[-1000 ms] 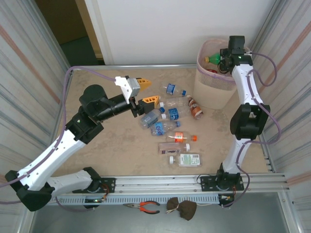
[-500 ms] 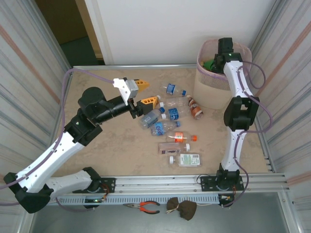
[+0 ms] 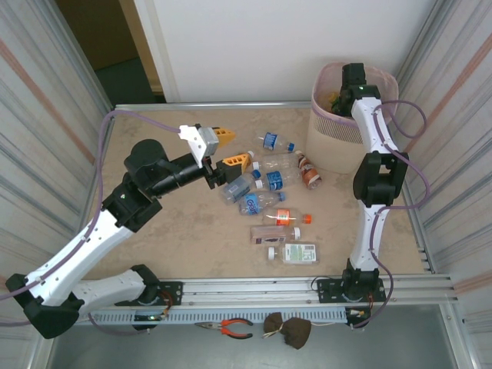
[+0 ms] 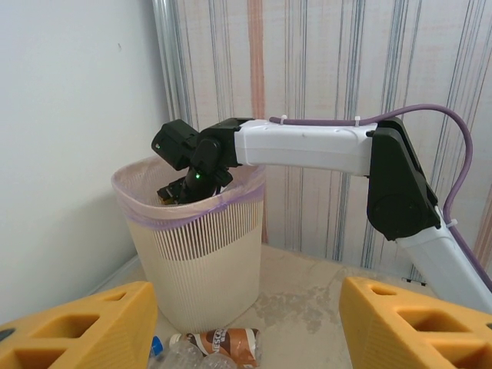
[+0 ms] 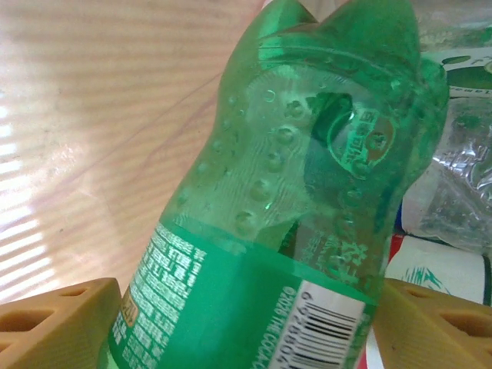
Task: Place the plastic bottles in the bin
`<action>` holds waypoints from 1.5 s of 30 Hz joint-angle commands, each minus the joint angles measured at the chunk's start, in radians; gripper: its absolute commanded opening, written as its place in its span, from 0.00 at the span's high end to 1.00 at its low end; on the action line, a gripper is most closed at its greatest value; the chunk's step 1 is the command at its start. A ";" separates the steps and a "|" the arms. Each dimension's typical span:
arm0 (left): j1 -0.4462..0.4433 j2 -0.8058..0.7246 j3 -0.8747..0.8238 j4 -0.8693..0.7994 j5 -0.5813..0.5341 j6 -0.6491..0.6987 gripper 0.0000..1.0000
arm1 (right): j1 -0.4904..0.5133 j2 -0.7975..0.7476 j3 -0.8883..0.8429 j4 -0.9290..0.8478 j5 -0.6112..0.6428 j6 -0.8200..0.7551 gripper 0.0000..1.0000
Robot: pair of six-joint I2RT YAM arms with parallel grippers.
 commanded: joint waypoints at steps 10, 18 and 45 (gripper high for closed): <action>-0.008 -0.042 -0.027 0.019 -0.019 -0.016 0.35 | 0.002 -0.131 0.016 -0.069 0.051 0.044 0.11; -0.009 -0.056 -0.033 0.020 -0.027 -0.021 0.35 | 0.004 -0.217 0.023 -0.065 0.067 0.038 0.11; 0.085 0.133 0.088 -0.224 -0.073 0.025 0.34 | -0.069 -0.726 -0.487 0.384 -0.150 -0.897 0.16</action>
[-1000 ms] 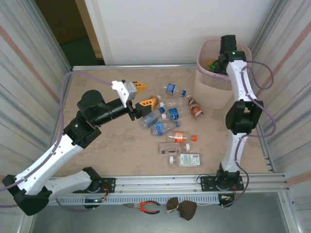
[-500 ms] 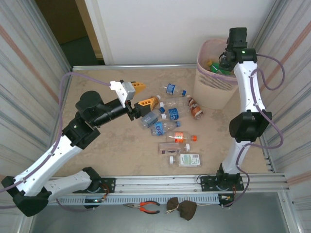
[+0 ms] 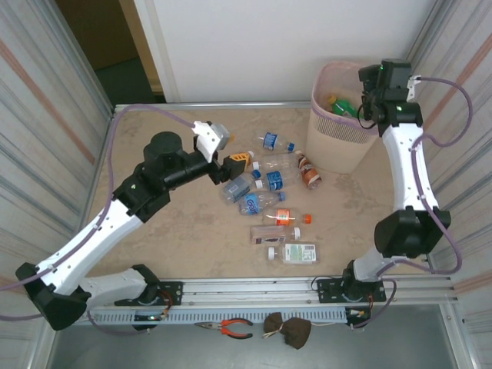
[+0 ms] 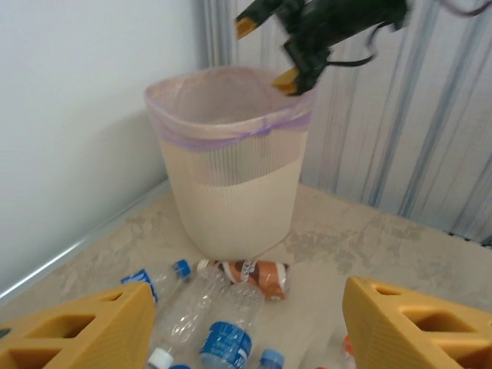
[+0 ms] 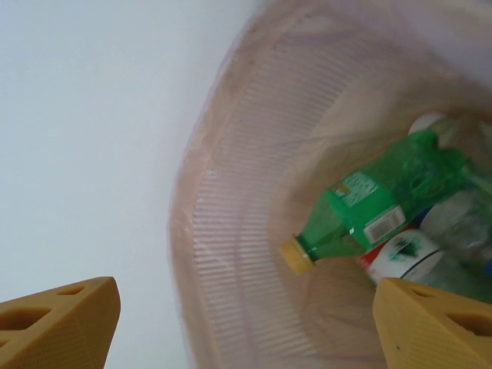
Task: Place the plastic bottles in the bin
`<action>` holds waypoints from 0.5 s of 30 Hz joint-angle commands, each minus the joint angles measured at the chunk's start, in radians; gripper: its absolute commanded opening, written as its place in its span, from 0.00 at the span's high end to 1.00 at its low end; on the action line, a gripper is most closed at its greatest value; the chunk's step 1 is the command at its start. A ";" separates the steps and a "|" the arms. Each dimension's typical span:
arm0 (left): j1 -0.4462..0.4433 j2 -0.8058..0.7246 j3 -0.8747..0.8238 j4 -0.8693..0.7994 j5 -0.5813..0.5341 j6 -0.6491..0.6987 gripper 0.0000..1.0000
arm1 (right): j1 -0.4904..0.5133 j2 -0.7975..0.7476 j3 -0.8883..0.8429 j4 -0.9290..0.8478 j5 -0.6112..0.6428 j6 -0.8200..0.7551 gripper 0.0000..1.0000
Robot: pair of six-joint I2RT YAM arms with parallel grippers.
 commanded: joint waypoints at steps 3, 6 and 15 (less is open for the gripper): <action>0.072 0.088 0.094 -0.137 0.040 0.004 0.34 | -0.028 -0.162 -0.066 0.107 -0.105 -0.429 0.16; 0.108 0.160 0.146 -0.212 0.061 0.011 0.35 | -0.037 -0.229 -0.093 0.086 -0.155 -0.542 0.16; 0.237 0.407 0.317 -0.412 0.193 0.015 0.35 | -0.041 -0.385 -0.172 -0.031 -0.142 -0.688 0.16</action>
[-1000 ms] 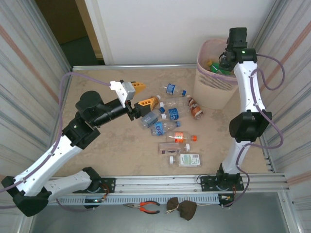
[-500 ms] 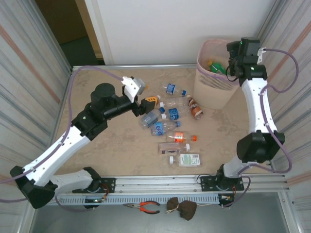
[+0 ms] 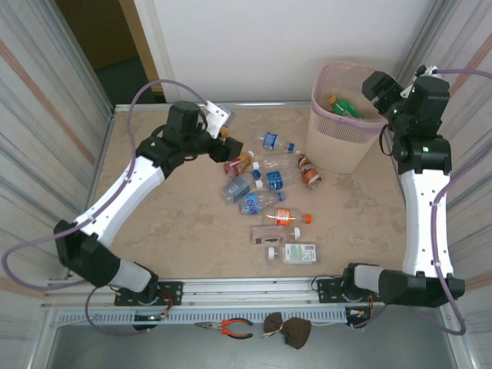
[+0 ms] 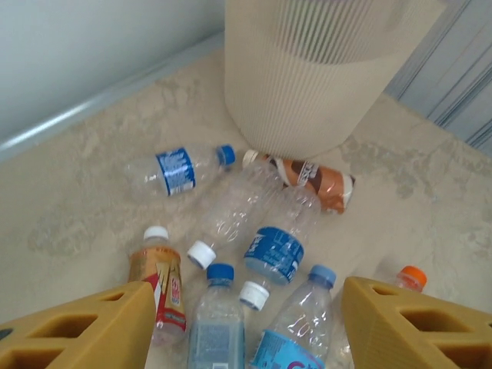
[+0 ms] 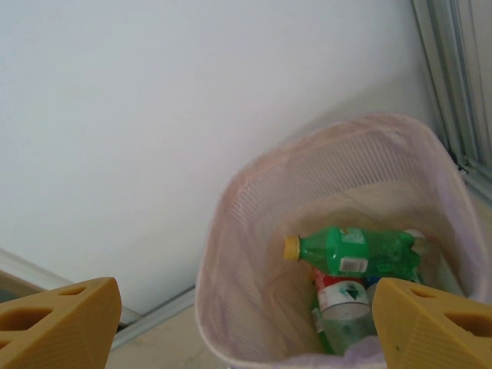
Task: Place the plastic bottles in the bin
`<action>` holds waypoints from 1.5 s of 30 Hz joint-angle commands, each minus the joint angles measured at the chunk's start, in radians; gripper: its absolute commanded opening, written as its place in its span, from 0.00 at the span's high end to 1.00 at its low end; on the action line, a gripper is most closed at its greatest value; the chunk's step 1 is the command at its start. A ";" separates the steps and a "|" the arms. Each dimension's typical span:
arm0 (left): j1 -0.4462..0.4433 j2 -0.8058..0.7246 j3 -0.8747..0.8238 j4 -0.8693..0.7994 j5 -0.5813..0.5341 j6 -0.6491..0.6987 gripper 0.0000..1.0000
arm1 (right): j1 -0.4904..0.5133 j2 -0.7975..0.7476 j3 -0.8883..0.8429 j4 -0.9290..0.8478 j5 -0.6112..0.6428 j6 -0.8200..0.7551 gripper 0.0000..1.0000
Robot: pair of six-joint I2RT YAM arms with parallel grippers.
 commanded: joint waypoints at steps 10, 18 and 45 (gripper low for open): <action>0.151 0.295 0.180 -0.176 0.255 0.002 0.35 | -0.012 -0.157 -0.120 -0.090 0.026 -0.109 0.13; 0.181 0.469 0.257 -0.206 0.309 0.004 0.29 | -0.013 -0.184 -0.124 -0.099 0.026 -0.094 0.13; 0.175 0.753 0.278 -0.177 0.294 -0.041 0.22 | -0.014 -0.199 -0.149 -0.098 0.020 -0.074 0.13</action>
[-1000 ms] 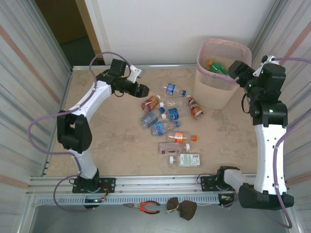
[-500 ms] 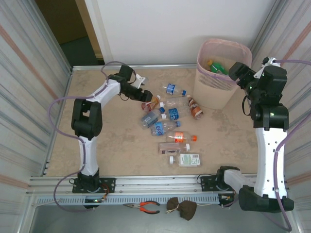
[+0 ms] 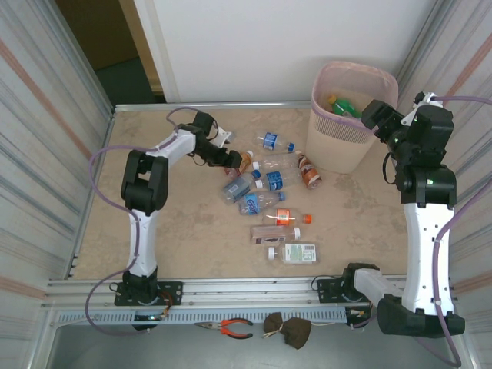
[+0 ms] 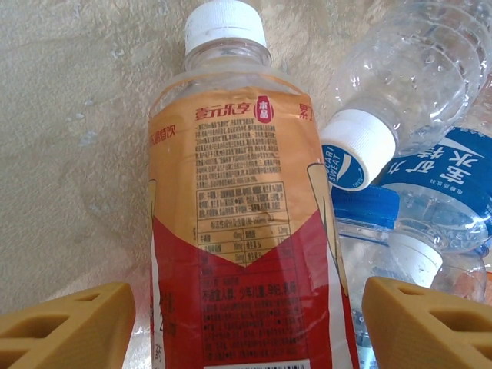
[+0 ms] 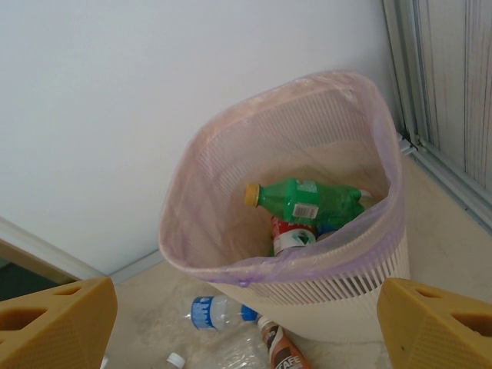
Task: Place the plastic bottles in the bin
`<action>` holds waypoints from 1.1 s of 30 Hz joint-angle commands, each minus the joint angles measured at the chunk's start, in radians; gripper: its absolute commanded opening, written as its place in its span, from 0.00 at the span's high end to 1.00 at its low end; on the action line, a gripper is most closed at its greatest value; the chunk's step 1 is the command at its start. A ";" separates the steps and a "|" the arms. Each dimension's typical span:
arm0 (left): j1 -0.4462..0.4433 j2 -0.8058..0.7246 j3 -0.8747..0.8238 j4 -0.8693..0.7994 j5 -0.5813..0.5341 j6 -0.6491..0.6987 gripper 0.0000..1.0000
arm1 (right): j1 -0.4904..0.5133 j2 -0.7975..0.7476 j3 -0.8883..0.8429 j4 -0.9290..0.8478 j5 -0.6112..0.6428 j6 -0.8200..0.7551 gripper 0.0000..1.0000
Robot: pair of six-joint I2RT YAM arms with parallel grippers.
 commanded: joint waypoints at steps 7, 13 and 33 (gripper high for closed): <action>-0.017 0.033 0.017 -0.006 0.003 0.000 0.23 | -0.008 -0.017 -0.015 0.009 0.011 0.004 0.13; -0.035 0.036 0.026 -0.027 -0.042 0.021 0.24 | -0.007 -0.017 -0.017 0.010 0.011 0.005 0.13; -0.046 -0.024 0.035 -0.046 -0.111 0.040 0.36 | -0.007 -0.024 -0.013 0.017 0.008 0.009 0.13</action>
